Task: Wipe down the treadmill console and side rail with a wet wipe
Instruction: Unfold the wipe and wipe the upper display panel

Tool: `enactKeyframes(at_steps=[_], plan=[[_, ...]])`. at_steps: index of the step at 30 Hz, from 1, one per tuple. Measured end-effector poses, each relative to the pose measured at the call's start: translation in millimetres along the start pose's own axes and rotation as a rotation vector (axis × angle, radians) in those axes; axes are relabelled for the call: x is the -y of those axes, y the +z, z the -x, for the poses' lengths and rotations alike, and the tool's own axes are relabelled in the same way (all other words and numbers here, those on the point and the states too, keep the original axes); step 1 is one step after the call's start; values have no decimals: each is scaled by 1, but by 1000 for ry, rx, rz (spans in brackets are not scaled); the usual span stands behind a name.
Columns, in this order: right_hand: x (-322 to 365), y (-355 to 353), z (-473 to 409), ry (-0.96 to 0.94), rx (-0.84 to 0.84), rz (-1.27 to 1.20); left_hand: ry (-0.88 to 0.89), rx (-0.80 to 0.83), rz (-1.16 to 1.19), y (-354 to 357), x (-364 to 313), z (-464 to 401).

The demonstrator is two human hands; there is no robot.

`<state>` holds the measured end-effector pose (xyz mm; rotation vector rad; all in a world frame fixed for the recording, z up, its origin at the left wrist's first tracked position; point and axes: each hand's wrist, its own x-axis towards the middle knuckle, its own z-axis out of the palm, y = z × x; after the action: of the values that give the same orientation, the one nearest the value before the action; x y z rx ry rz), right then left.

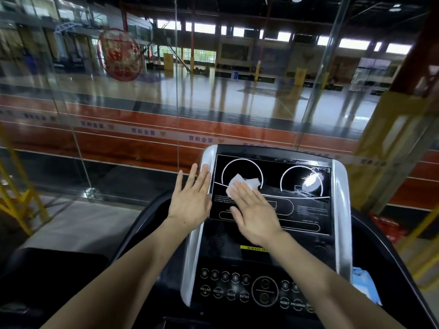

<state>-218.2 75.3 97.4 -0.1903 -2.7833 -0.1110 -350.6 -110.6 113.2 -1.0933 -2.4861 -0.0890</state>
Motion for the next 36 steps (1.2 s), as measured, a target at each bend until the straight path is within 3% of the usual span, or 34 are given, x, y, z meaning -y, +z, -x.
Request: enactKeyframes(at_steps=[6,14,20,24,31,34,36], plan=[[-63,-4,46,325,-80,52,38,10,20,-3,-16,-1],[-24,4,26,173,-69,-121,63,-38,25,6,-29,-6],[-103,-6,72,421,-139,-81,93,-56,56,5,-56,-18],[-91,-9,65,524,-187,-183,96,-87,50,6,-59,-18],[-26,-9,-1,185,-84,-218,76,-59,12,14,-43,-16],[-28,-14,2,34,-8,-157,82,-76,42,13,-44,-15],[-50,-19,13,42,-37,-111,81,-91,69,12,-44,-14]])
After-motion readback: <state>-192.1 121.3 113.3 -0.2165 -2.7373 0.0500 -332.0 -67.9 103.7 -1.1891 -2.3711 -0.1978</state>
